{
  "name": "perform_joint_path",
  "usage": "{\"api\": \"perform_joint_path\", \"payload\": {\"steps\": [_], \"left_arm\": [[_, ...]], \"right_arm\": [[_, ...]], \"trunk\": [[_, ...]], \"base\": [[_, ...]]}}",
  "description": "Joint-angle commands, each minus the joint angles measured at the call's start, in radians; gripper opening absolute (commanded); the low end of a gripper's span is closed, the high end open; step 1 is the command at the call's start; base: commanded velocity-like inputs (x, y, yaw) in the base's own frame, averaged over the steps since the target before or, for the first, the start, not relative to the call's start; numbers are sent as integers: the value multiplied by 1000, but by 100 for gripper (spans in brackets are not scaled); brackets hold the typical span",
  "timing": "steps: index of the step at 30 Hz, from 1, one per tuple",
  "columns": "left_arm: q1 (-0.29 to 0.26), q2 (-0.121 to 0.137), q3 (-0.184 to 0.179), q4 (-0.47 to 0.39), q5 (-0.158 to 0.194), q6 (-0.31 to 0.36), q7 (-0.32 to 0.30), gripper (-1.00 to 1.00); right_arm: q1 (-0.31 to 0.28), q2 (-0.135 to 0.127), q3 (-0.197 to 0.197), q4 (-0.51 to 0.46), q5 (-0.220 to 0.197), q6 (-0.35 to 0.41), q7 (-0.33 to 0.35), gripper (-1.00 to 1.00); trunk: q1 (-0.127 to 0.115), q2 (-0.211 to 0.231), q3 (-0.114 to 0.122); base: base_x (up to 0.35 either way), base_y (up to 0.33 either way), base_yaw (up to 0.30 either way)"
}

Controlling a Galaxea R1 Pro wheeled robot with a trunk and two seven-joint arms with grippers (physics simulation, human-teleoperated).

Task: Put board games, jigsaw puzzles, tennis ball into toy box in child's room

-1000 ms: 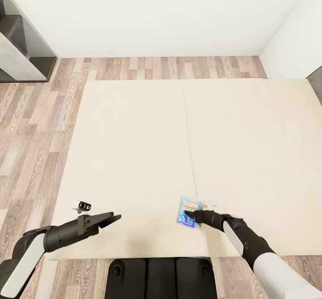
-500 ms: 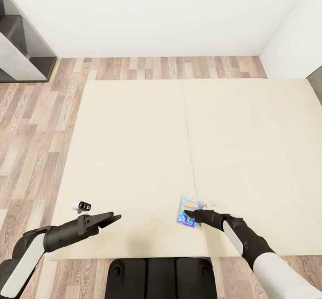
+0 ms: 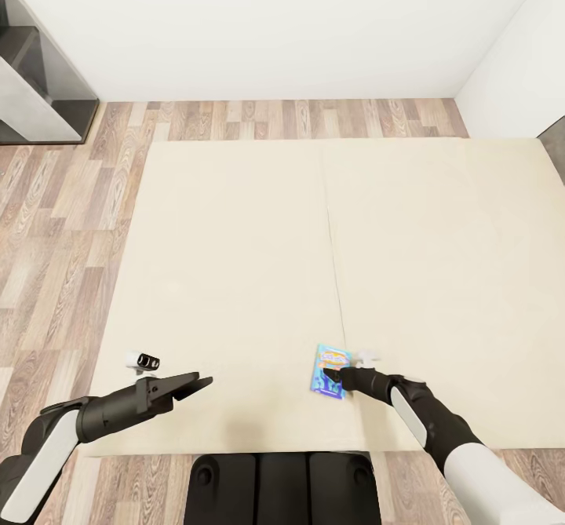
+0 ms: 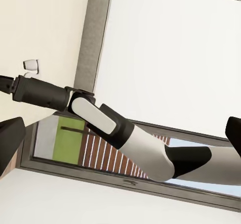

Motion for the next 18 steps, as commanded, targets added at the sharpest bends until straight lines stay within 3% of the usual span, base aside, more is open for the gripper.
{"api": "perform_joint_path", "payload": {"steps": [1,18], "left_arm": [[0,1,0,0,2,5,-2,100],[-1,4,0,0,7,5,-3,100]], "right_arm": [[0,-1,4,-2,-9,6,-2,100],[-69,50,4,-7,-2,20,-13,100]], "trunk": [[1,-1,-1],[1,-1,-1]], "base": [[0,0,0],[0,0,0]]}}
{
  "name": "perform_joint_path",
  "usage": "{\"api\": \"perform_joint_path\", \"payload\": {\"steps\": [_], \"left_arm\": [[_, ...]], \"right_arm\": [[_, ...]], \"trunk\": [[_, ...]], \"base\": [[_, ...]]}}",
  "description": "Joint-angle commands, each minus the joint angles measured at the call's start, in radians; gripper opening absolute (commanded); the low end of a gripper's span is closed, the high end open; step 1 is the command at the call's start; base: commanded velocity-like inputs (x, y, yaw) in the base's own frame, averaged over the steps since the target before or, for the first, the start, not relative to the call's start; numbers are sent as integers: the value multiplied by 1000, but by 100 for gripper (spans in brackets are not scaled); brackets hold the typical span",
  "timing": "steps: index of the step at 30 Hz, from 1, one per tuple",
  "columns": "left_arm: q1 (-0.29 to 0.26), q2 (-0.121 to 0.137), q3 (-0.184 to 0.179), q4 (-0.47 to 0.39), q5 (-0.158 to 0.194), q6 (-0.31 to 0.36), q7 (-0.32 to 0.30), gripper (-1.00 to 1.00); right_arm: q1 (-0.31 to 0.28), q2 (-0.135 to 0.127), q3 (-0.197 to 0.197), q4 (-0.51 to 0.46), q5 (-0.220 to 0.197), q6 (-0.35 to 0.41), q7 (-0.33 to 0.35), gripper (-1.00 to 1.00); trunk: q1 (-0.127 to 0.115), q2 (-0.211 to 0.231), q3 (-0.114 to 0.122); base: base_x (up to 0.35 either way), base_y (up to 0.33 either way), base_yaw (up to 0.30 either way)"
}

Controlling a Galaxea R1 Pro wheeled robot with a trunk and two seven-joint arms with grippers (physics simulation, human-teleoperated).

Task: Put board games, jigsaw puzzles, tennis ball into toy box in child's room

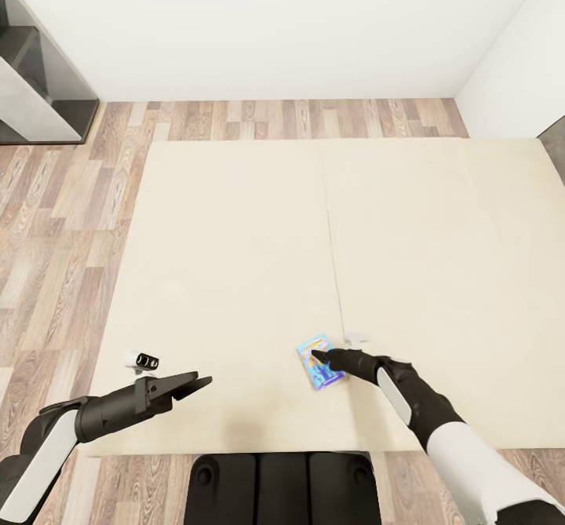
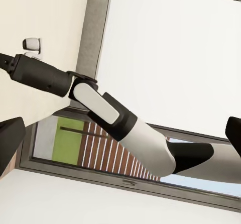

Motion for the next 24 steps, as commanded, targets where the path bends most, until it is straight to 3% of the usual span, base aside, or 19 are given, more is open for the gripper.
{"api": "perform_joint_path", "payload": {"steps": [1,8,24], "left_arm": [[0,0,0,0,1,5,-2,100],[0,0,0,0,1,5,-2,100],[0,-2,0,0,1,4,0,100]], "right_arm": [[-2,3,4,-1,-7,6,-2,100],[-5,30,6,7,-3,7,-10,100],[-4,27,13,12,-4,11,-19,100]], "trunk": [[1,-1,-1],[1,-1,-1],[1,-1,-1]], "base": [[0,0,0],[0,0,0],[0,0,0]]}}
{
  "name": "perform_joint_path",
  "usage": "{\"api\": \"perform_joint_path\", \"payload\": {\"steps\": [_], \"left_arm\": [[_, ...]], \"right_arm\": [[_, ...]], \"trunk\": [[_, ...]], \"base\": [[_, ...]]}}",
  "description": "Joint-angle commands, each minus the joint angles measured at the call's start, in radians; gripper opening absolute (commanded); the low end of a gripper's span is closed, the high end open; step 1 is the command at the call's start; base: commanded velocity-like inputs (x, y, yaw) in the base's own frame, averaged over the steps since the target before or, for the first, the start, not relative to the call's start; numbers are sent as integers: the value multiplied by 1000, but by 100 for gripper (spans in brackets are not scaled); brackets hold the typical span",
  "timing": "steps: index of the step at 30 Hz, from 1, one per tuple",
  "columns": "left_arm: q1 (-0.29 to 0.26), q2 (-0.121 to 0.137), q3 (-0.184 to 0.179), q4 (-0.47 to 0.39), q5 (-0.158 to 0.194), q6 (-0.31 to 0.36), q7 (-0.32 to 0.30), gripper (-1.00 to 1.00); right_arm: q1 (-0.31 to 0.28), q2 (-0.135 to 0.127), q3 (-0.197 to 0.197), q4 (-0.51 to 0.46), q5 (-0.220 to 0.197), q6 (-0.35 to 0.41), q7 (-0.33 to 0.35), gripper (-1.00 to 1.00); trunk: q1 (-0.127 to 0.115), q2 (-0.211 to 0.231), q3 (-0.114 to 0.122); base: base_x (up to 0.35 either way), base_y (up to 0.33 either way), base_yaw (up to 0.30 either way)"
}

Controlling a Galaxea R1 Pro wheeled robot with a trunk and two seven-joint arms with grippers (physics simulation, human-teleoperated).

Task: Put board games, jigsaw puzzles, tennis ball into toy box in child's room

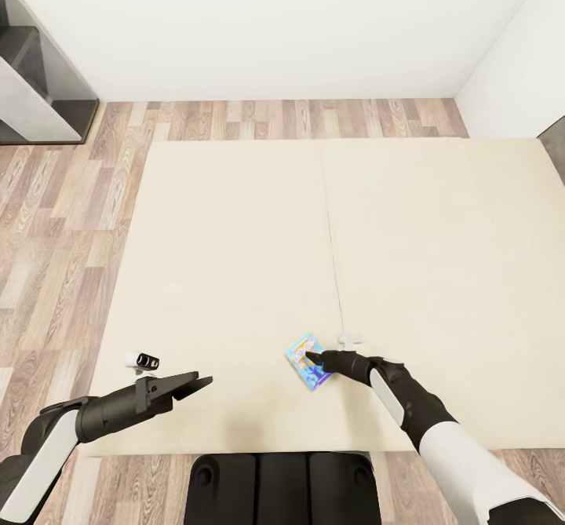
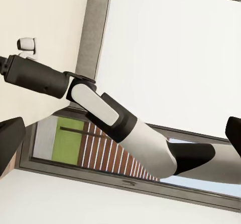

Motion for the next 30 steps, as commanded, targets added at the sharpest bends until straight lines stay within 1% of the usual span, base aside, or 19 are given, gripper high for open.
{"api": "perform_joint_path", "payload": {"steps": [1,18,25,30], "left_arm": [[0,0,0,0,1,5,-2,100],[0,-3,1,0,-2,5,-2,100],[0,-3,1,0,-3,5,-2,100],[0,-3,1,0,-3,5,-2,100]], "right_arm": [[0,-1,4,-1,-8,8,-1,100],[0,2,4,-1,-8,72,-1,100],[0,4,6,-1,-8,80,-1,100],[0,-1,0,0,-10,84,0,100]], "trunk": [[1,-1,-1],[1,-1,-1],[1,-1,-1],[1,-1,-1]], "base": [[0,0,0],[0,0,0],[0,0,0],[0,0,0]]}}
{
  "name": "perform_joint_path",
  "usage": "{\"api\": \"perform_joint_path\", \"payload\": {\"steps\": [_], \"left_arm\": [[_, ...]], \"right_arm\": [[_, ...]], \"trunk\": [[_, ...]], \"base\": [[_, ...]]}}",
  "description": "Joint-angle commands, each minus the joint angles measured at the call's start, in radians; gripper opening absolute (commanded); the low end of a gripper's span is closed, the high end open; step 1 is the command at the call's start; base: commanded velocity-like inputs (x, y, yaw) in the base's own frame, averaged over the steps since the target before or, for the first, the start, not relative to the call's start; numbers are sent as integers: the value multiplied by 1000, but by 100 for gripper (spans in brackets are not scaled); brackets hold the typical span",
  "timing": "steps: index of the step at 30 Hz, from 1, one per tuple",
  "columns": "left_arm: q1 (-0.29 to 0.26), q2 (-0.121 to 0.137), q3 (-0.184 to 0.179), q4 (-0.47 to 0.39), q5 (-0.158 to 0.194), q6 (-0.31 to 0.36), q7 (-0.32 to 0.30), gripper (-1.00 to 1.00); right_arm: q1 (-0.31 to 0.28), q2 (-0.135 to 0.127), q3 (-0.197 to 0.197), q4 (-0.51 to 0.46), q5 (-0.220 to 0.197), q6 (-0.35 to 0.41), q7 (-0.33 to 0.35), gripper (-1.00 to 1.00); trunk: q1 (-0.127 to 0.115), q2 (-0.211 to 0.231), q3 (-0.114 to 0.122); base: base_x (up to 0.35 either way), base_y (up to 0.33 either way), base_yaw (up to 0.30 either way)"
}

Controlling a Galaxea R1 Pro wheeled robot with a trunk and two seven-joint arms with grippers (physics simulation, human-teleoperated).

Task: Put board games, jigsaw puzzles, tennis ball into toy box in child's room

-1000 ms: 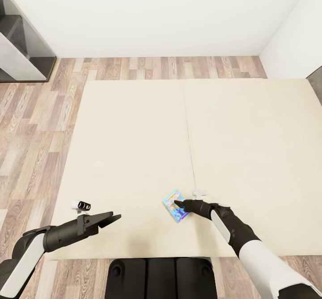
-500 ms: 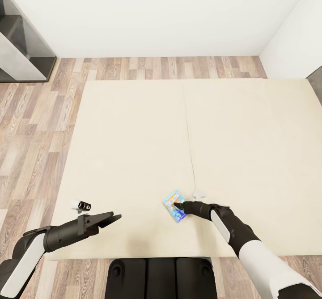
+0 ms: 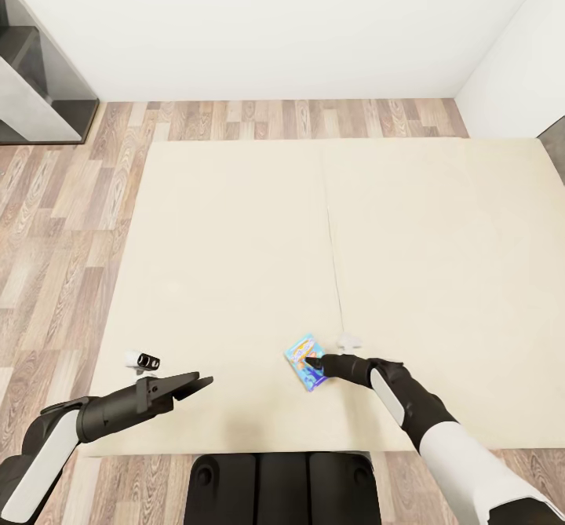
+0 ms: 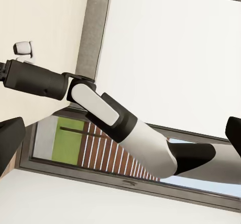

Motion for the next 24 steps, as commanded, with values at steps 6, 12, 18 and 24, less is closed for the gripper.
{"api": "perform_joint_path", "payload": {"steps": [6,12,18,24], "left_arm": [[0,0,-1,0,1,5,-2,100],[0,0,-1,0,1,5,-2,100],[0,0,-1,0,1,5,-2,100],[0,0,0,0,1,5,-2,100]], "right_arm": [[0,-3,2,-1,-7,8,2,100],[0,-1,3,-1,-6,8,2,100],[0,-4,1,-1,-7,8,5,100],[0,-3,0,-1,-8,8,7,100]], "trunk": [[1,-1,-4],[1,-1,-9],[1,-1,-11],[1,-1,-13]], "base": [[0,0,0],[0,0,0],[0,0,0],[0,0,0]]}}
